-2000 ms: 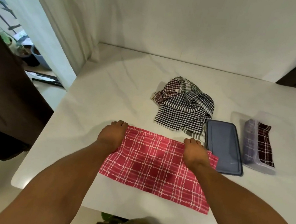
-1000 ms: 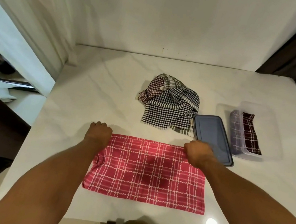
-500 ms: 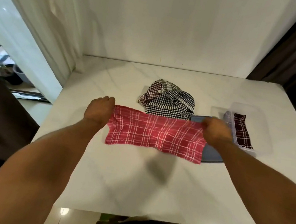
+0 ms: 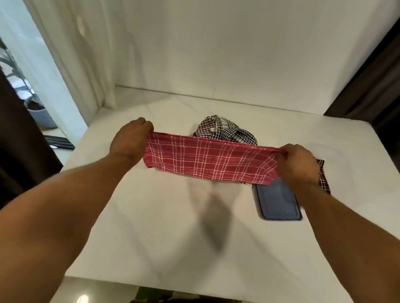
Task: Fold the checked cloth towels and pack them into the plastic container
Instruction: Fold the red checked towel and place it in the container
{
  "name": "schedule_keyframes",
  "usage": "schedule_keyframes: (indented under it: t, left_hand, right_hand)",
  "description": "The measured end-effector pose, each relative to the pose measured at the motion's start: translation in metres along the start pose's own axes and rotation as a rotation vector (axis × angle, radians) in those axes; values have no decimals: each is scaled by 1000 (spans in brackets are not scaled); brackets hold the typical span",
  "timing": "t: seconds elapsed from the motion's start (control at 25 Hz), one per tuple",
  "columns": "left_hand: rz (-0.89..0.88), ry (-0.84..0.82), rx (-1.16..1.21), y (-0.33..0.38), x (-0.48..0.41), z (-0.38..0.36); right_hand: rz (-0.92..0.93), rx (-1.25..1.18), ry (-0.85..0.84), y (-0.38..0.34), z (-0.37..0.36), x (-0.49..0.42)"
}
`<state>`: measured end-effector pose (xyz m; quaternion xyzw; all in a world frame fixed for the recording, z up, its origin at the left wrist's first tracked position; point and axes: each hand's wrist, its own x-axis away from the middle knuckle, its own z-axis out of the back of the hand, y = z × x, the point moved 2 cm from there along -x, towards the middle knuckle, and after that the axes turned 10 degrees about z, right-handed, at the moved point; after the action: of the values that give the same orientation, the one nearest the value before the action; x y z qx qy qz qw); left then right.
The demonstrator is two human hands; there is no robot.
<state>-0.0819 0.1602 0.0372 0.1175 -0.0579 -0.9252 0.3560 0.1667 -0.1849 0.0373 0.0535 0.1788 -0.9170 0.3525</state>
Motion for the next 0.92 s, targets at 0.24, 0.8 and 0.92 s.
schedule_keyframes:
  t: [0.24, 0.8, 0.92]
  left_hand:
    - [1, -59, -171, -7, 5, 2]
    - [99, -93, -232, -8, 7, 6]
    - [117, -102, -121, -12, 4, 3]
  right_hand:
    - [68, -249, -149, 12, -6, 8]
    - [103, -114, -379, 26, -6, 3]
    - [104, -198, -312, 23, -8, -2]
